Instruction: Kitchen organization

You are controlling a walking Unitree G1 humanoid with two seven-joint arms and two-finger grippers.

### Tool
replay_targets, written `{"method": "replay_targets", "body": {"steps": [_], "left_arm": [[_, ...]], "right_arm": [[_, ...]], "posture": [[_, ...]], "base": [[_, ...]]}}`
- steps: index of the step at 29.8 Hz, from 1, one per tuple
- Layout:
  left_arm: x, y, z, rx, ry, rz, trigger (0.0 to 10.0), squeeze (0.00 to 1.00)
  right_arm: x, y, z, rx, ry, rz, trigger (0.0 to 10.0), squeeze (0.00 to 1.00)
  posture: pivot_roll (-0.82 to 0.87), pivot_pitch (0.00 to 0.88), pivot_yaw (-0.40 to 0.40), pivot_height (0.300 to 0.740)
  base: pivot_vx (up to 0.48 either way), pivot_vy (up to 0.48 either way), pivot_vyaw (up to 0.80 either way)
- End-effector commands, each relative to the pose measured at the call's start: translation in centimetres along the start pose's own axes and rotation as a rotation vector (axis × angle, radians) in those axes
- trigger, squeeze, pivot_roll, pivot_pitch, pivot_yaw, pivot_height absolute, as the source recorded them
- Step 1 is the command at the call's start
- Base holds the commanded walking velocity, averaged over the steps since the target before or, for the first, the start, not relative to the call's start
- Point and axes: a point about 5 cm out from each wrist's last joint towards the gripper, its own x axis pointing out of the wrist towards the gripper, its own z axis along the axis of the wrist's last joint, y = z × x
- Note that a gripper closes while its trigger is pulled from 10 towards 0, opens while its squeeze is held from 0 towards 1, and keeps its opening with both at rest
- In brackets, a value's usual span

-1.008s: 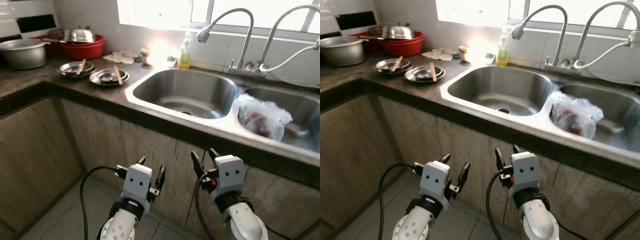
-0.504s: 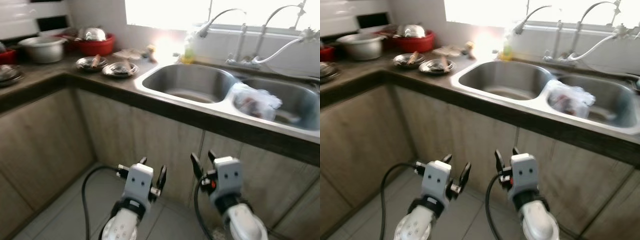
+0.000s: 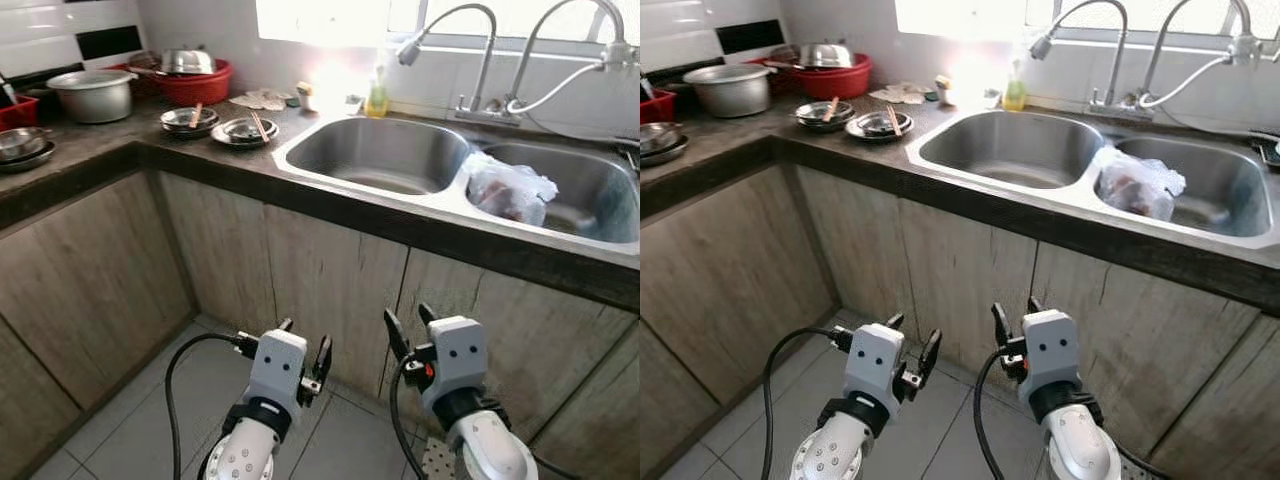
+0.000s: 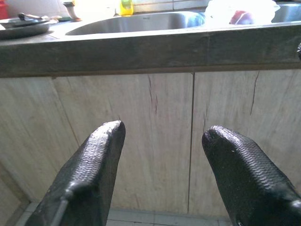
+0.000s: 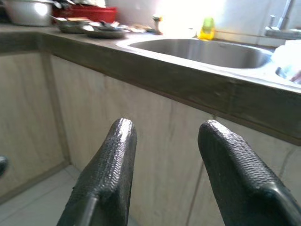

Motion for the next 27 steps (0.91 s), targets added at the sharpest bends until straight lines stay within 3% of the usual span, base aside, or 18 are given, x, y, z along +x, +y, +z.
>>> {"method": "replay_targets", "body": {"steps": [1, 27], "left_arm": [[0.0, 0.07, 0.1, 0.005, 0.001, 0.007, 10.0, 0.0], [0.35, 0.05, -0.05, 0.011, 0.002, 0.004, 10.0, 0.0]], "right_arm": [[0.1, 0.17, 0.28, -0.003, -0.014, 0.006, 10.0, 0.0], [0.59, 0.28, 0.27, -0.011, -0.015, 0.021, 10.0, 0.0]], "posture": [[0.11, 0.009, -0.029, 0.74], [0.1, 0.0, -0.031, 0.74]], "base": [[0.0, 0.0, 0.79], [0.276, 0.0, 0.8]]}}
